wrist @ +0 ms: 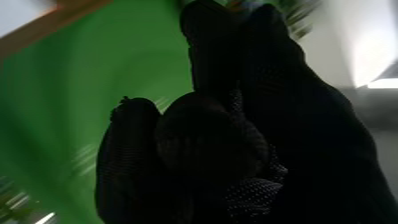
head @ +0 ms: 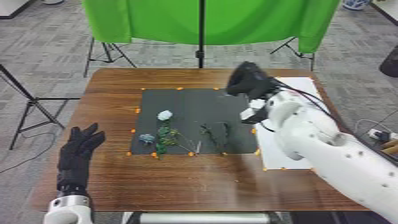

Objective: Arrange flowers

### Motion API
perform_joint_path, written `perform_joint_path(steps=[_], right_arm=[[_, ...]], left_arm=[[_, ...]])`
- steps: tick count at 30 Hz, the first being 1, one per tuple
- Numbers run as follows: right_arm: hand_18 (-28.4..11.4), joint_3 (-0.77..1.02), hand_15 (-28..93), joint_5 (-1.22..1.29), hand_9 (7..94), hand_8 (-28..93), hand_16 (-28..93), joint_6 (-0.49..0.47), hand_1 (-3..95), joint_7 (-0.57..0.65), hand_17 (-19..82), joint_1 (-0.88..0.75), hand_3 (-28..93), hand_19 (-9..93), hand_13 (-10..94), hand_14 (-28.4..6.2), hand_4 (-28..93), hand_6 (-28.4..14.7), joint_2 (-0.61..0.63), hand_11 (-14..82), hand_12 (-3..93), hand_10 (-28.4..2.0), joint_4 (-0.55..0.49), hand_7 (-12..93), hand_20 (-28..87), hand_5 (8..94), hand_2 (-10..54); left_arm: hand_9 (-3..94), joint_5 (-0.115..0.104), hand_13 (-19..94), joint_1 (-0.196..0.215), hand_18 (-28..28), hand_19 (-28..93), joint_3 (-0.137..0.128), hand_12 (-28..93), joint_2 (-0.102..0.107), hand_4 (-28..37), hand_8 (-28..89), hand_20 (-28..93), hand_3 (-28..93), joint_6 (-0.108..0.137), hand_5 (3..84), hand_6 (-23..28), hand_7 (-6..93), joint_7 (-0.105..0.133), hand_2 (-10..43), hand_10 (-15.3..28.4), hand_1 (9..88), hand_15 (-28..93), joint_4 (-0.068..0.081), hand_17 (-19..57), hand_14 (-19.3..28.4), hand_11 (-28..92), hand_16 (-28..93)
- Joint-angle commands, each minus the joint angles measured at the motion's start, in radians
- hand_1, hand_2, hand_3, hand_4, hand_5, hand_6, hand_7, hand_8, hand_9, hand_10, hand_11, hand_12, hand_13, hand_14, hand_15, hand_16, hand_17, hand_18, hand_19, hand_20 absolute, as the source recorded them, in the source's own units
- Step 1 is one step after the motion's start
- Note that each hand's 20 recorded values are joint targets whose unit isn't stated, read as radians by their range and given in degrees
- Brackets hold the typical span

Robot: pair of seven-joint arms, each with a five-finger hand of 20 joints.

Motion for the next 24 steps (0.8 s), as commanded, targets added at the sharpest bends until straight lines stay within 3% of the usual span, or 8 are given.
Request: perform_joint_path(steps=[1,10,24], right_arm=[[-9.0,-0.196,59,0.042,93.7,12,31,-0.082,65.1,0.000,70,0.129,50,93,94,-1.2,-16,-0.4,-0.182,11.9,36.5,-8.5,0.032,18,56,81.8,-9.5],[-9.4,-0.304,58,0.030,93.4,13,31,-0.125,64.5,0.037,69,0.157,51,93,94,-1.4,-16,0.5,-0.248,10.3,37.3,-8.0,0.120,18,56,81.1,-9.5],[-9.4,-0.337,56,0.040,92.9,11,32,-0.133,62.8,0.030,69,0.164,48,93,94,-1.8,-13,2.0,-0.293,8.5,37.2,-8.0,0.170,16,54,78.9,-9.5]], left_arm=[[47.8,0.004,34,-0.012,11.4,7,0.003,10,0.001,-28.3,-6,17,54,-0.007,47.7,6.3,8.6,-0.022,13.0,14.9,22.2,20,0.005,3.9,17.0,18,-2],[47.2,0.002,34,-0.005,12.2,9,-0.002,10,0.007,-28.3,-7,17,54,-0.012,47.2,7.0,7.8,-0.021,13.1,15.1,22.2,21,0.000,3.2,17.3,18,-2],[44.4,0.003,33,-0.029,13.0,11,-0.001,9,0.021,-28.3,-6,18,53,-0.023,44.9,7.3,6.2,-0.039,14.0,15.8,22.5,21,0.011,2.7,17.5,17,-1]])
